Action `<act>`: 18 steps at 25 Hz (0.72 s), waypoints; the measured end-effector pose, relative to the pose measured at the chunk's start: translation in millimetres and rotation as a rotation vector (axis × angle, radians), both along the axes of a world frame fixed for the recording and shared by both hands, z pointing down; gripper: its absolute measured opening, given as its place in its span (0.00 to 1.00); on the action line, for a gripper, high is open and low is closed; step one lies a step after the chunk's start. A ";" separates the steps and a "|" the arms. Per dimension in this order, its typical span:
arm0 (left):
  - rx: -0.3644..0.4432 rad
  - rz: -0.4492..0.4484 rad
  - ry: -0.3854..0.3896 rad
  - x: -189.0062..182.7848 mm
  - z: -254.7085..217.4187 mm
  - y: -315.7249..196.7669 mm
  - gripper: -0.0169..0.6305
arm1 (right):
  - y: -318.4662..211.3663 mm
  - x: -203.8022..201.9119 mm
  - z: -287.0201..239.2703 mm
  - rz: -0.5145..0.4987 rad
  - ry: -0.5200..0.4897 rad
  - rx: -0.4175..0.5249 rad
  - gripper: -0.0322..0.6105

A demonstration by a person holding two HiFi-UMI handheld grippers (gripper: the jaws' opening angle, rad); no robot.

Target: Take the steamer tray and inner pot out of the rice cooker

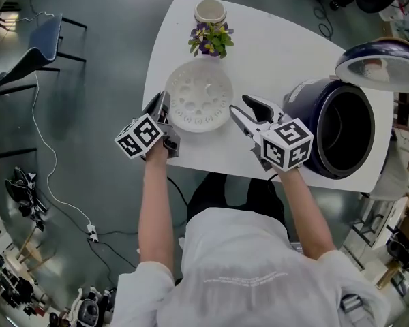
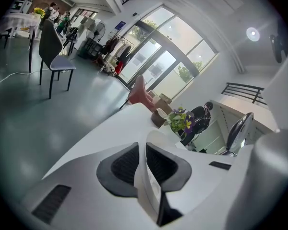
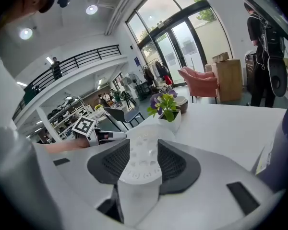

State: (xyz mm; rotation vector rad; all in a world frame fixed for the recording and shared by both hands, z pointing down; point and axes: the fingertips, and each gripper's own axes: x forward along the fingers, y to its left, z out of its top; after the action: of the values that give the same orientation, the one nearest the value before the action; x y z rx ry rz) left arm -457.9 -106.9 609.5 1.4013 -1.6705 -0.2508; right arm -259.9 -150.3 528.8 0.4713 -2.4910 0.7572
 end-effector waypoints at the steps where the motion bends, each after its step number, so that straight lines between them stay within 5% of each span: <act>1: -0.002 -0.005 -0.007 -0.1 0.5 -1.4 0.12 | -0.1 -1.3 -0.7 0.003 -0.008 -0.002 0.36; 10: -0.039 0.047 -0.119 2.9 -3.6 -5.4 0.28 | -0.1 -4.4 -13.3 -0.006 -0.056 0.010 0.36; 18: -0.002 0.031 -0.341 -12.2 -61.9 6.1 0.28 | -2.0 12.5 -57.5 0.011 -0.100 0.080 0.36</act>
State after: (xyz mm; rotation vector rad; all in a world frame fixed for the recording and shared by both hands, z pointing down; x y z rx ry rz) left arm -470.1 -100.8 547.5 1.5315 -1.9190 0.0098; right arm -247.3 -152.3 471.3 0.4873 -2.6218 0.7034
